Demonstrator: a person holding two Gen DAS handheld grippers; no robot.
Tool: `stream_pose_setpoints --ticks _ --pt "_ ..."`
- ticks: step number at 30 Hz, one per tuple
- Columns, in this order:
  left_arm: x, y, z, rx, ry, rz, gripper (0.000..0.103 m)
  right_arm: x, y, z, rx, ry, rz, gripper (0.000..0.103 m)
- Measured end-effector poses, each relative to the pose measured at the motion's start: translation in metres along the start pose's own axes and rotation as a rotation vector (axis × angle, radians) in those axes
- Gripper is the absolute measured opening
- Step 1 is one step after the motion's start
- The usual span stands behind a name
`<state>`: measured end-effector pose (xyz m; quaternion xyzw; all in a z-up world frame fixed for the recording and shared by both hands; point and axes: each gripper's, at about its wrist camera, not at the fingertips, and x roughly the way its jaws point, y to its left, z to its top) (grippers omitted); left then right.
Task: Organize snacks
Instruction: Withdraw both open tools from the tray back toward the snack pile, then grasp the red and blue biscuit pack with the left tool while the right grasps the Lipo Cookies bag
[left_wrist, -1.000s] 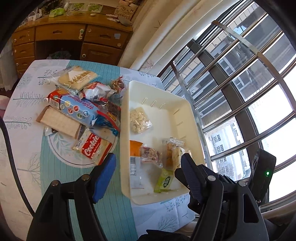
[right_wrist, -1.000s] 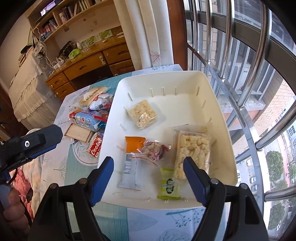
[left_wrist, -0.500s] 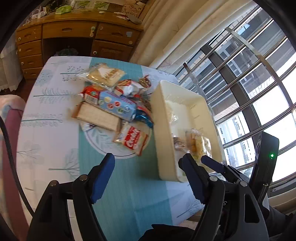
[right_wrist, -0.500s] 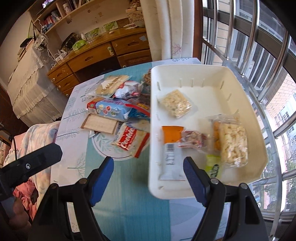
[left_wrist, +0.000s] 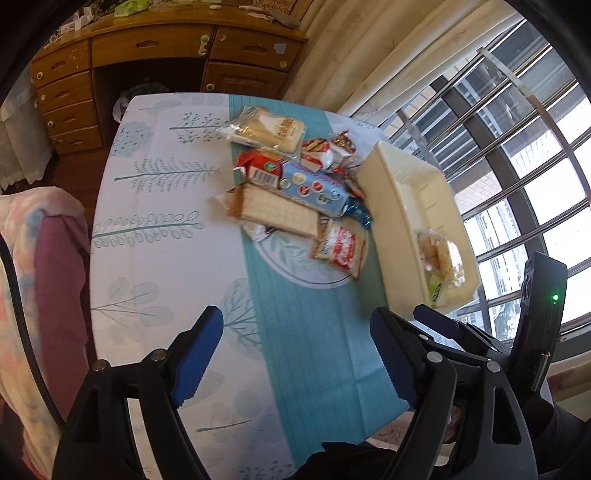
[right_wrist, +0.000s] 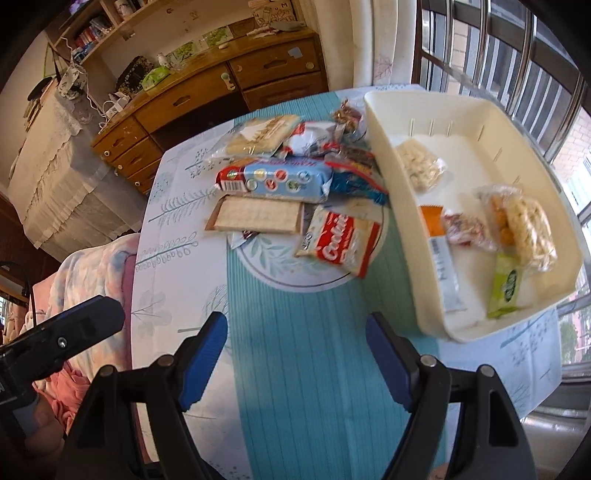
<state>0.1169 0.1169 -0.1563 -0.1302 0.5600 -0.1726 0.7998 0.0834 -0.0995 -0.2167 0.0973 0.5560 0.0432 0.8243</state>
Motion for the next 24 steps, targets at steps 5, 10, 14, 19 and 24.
stream_pose_setpoints --ticks 5,10,14,19,24 --pt "0.007 0.022 0.008 0.007 0.046 0.036 0.081 0.013 0.011 -0.008 0.028 0.034 -0.008 0.078" --pt "0.017 0.032 0.024 0.022 0.08 0.085 0.081 0.025 0.01 -0.005 0.045 0.052 -0.011 0.078" --pt "0.03 0.033 0.043 0.048 0.1 0.12 0.081 0.036 0.007 0.003 0.033 0.051 -0.023 0.078" --pt "0.053 0.025 0.072 0.085 0.135 0.18 0.081 0.054 0.004 0.016 -0.039 0.033 -0.047 0.078" --pt "0.084 0.011 0.099 0.09 0.192 0.212 0.082 0.07 0.003 0.028 -0.147 0.013 -0.085 0.078"
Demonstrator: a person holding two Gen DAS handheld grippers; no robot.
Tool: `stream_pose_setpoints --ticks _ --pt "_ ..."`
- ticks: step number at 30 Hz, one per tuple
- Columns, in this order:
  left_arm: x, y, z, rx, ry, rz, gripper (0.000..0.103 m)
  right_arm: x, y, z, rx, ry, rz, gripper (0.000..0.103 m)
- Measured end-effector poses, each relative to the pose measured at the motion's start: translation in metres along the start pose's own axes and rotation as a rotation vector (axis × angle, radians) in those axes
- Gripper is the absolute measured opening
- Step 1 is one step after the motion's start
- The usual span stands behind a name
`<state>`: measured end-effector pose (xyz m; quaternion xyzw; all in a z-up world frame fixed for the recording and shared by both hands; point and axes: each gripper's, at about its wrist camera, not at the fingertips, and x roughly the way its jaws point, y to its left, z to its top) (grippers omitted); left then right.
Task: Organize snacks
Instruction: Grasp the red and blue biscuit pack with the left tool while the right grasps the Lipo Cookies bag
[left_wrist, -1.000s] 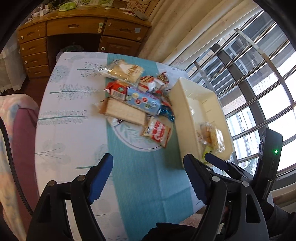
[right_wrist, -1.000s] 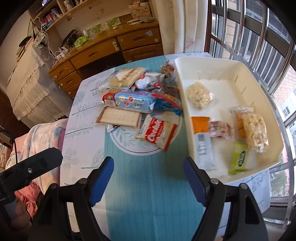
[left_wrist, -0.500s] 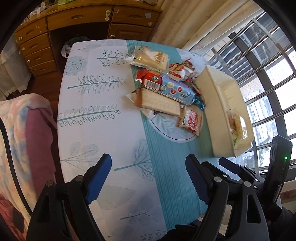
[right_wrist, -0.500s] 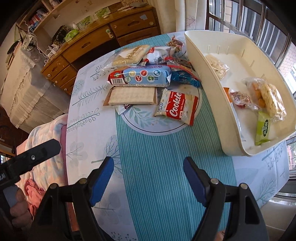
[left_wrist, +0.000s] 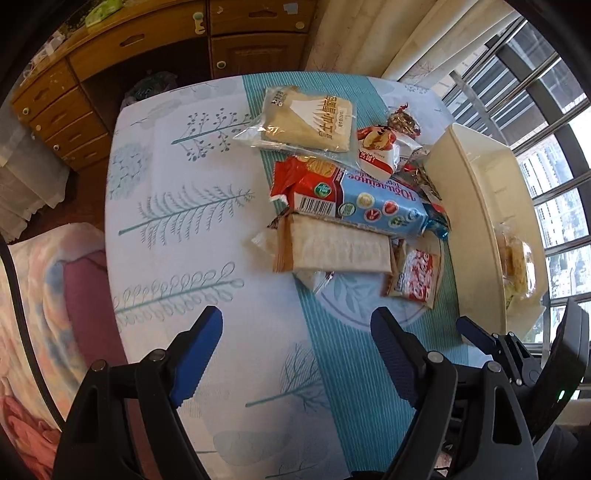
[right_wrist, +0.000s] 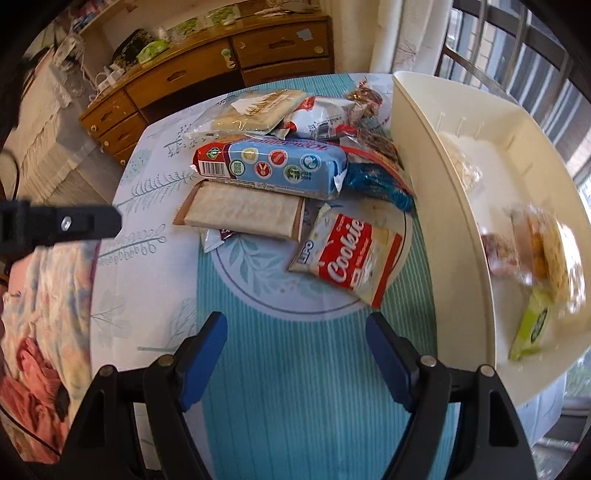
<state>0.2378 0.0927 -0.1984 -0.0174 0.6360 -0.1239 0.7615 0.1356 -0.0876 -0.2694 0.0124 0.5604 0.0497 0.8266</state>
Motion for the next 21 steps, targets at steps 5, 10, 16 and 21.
stream_pose_setpoints --ticks 5,10,16,21 --pt "0.023 -0.011 0.029 -0.08 0.055 -0.037 0.082 0.014 -0.001 0.009 -0.111 -0.009 -0.048 0.078" --pt "0.042 -0.015 0.052 -0.204 0.096 -0.081 0.082 0.026 -0.003 0.017 -0.178 -0.008 -0.058 0.078" --pt "0.063 -0.015 0.071 -0.365 0.152 -0.139 0.082 0.036 0.002 0.028 -0.279 -0.021 -0.088 0.078" --pt "0.082 -0.015 0.078 -0.481 0.203 -0.168 0.081 0.044 0.003 0.035 -0.309 -0.008 -0.08 0.078"
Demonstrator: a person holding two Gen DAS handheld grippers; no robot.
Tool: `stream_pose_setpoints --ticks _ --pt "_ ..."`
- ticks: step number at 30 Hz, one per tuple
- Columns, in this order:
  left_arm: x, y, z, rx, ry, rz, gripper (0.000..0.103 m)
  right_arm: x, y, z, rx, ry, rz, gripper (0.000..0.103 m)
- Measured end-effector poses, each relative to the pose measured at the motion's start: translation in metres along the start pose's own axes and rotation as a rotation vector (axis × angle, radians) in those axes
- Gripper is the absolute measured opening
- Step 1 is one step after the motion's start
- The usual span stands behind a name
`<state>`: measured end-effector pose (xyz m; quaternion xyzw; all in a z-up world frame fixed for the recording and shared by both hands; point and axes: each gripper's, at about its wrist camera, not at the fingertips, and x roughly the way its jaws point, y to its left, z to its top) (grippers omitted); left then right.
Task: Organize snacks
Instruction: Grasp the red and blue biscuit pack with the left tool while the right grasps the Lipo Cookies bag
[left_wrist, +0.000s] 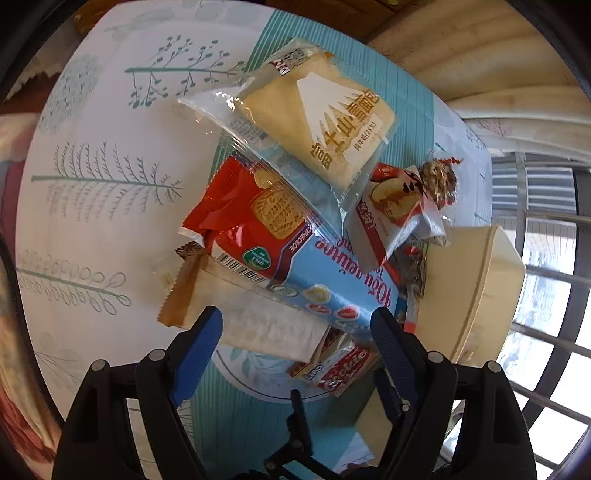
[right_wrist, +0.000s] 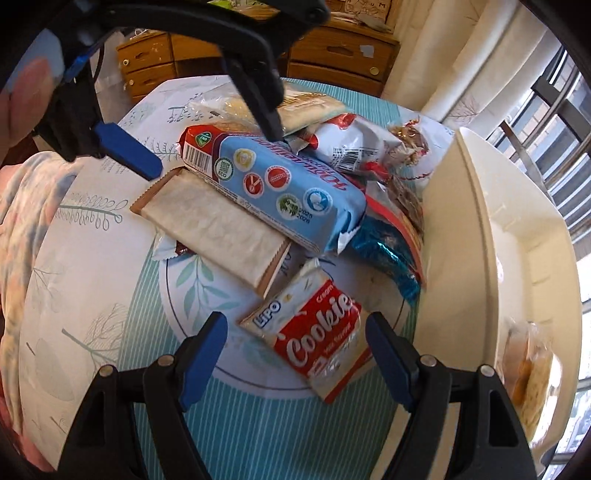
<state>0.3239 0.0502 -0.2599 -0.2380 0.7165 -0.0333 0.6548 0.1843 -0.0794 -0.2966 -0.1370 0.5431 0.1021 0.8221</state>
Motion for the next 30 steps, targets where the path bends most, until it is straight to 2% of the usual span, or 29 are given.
stream_pose_setpoints --ticks 8,15,30 --pt "0.019 -0.009 0.019 -0.125 0.031 0.099 0.081 0.012 -0.005 0.008 -0.013 0.038 0.059 0.078" --pt "0.038 -0.025 0.039 -0.169 0.035 0.161 0.081 0.024 -0.01 0.007 -0.022 0.075 0.092 0.078" --pt "0.065 -0.046 0.074 -0.273 0.004 0.249 0.086 0.042 -0.008 0.008 -0.044 0.093 0.069 0.078"
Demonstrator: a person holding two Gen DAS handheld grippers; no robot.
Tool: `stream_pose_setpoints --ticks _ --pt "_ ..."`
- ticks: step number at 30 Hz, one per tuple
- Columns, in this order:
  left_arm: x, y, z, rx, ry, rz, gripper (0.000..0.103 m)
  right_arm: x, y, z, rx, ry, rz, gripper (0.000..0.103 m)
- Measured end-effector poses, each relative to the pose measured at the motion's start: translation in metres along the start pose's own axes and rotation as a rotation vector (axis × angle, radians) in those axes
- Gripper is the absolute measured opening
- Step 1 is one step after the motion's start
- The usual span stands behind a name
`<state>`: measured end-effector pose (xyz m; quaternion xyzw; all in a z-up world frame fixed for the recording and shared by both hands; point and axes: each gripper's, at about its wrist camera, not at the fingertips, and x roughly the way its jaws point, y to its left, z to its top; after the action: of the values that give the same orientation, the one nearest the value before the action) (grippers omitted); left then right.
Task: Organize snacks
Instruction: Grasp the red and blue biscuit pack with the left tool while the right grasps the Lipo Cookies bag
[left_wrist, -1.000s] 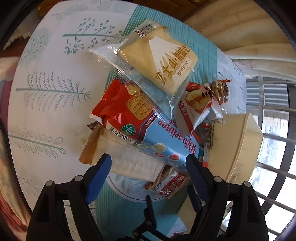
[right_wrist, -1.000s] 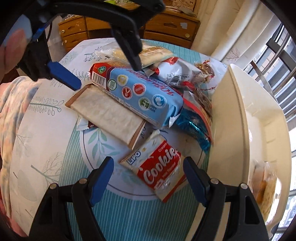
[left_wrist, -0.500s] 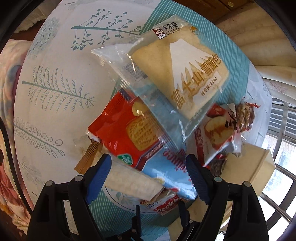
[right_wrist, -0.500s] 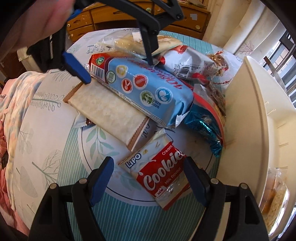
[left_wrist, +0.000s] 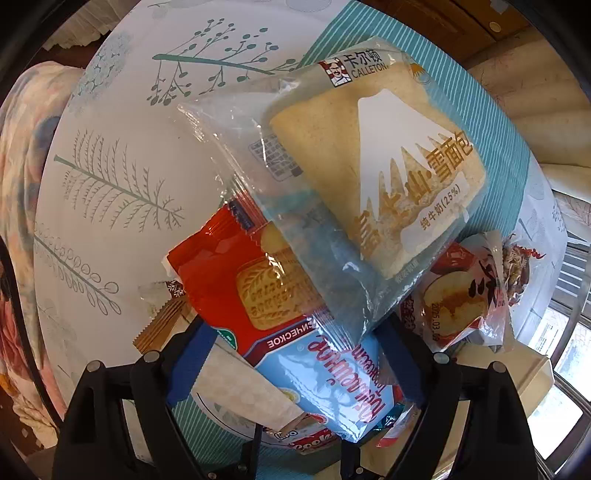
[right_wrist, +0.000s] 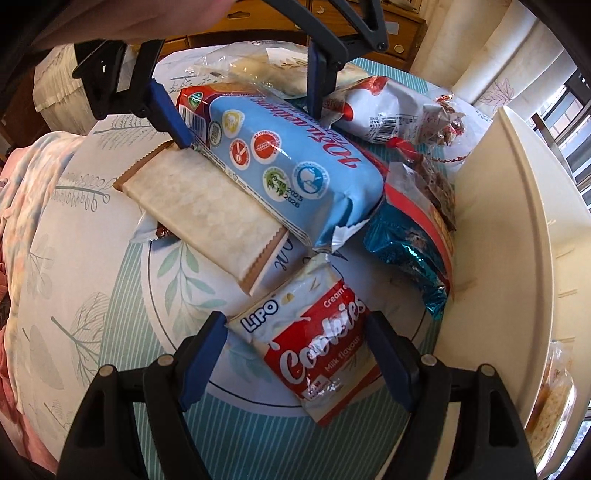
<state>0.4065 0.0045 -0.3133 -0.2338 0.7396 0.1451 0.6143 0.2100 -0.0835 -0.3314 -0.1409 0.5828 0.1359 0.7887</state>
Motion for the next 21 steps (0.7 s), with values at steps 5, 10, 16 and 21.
stream_pose_setpoints --ticks 5,10,16,21 --pt "0.014 -0.007 0.004 -0.011 0.036 0.04 0.087 0.004 0.002 0.003 0.003 0.011 0.001 0.078" --pt "0.023 -0.017 0.011 -0.009 0.049 0.058 0.086 0.009 -0.003 0.006 0.01 0.023 0.002 0.075" --pt "0.022 -0.014 0.012 -0.008 0.053 0.024 0.075 0.004 -0.001 0.005 0.008 0.039 -0.012 0.072" --pt "0.022 -0.006 0.006 -0.01 0.068 -0.014 0.067 0.004 0.002 0.002 0.026 0.065 -0.022 0.07"
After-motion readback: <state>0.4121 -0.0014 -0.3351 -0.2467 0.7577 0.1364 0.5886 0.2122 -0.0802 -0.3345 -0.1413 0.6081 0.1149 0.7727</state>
